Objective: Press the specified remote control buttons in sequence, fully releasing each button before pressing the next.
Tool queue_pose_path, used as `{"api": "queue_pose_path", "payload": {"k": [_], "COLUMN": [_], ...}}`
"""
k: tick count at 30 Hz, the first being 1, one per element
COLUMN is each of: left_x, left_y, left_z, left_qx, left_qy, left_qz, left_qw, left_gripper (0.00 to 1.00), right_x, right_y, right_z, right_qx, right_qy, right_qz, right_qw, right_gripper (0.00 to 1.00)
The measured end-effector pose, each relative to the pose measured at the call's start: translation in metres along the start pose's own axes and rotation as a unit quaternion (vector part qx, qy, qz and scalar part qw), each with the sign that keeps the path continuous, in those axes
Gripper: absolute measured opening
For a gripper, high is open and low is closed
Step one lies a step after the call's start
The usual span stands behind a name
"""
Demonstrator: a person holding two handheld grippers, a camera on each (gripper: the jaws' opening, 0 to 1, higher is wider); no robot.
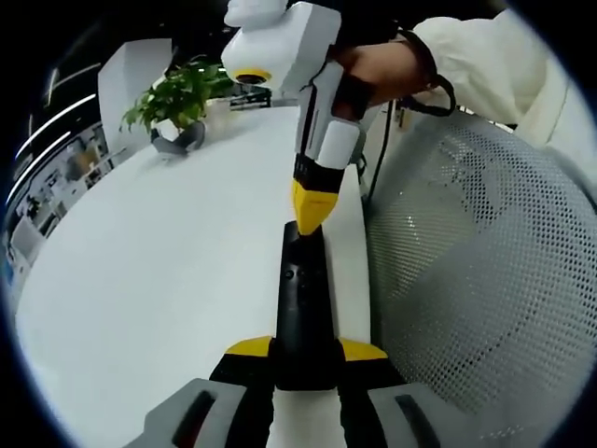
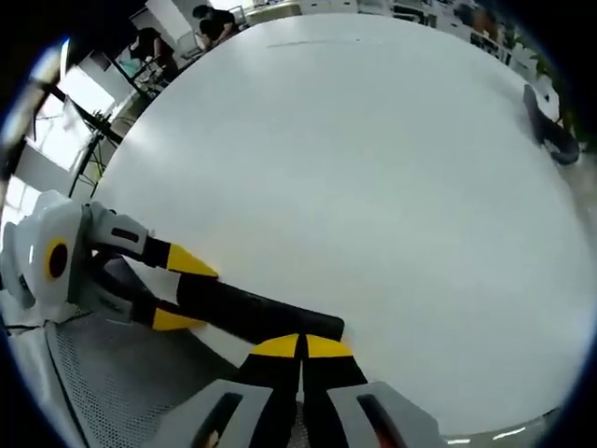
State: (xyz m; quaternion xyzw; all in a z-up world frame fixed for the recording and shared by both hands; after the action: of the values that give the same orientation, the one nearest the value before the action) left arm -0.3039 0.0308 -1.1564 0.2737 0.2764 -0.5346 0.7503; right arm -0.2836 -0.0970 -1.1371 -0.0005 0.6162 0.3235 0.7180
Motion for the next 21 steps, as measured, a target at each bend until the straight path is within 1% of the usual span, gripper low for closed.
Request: {"api": "queue_pose_path", "payload": {"k": [4,10,12,14,21], "left_x": [0.0001,0.0002,0.0002,0.0002,0.0006], "left_y": [-0.0002,-0.0002,-0.0002,-0.0002,0.0003], "left_z": [-0.0001,0.0,0.0,0.0,-0.0001], "left_qx": [0.0,0.0,0.0,0.0,0.0], "left_qy": [0.0,-0.001,-0.001,-0.001,-0.002], "left_qz": [0.0,-0.001,-0.001,-0.001,-0.002], "left_qw": [1.0,1.0,1.0,1.0,1.0], "left_gripper": [0.25,0.25,0.25,0.25,0.25], "right_x": [-0.0003,-0.0012,0.0009,0.0051,0.0042], "right_y": [0.0039,0.0059,0.0082,0.0055,0.0049], "right_z": [0.0015,0.0044,0.0033,0.0004,0.0011], "right_qx": [-0.003,-0.009,-0.009,-0.012,-0.006], "right_qy": [0.007,0.006,0.01,0.021,0.019], "right_qz": [0.006,0.007,0.012,0.005,0.006], "right_qw": [1.0,0.9999,0.9998,0.9997,0.9998], "right_gripper": [0.0,0.0,0.0,0.0,0.0]}}
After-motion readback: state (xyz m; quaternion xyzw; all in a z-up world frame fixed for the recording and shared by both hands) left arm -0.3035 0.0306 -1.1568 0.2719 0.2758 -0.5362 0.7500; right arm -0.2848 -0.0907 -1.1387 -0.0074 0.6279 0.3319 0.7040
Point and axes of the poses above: the point that each gripper's makers call its tool centre point, and the gripper's own axes: x roughly forward along the fingers, y roughly to its left, z roughly out of its top, the point moved 5 cm from there along -x, roughly backward along the fingers, and after that the axes turned 10 degrees about z, right-handed, at the moved point
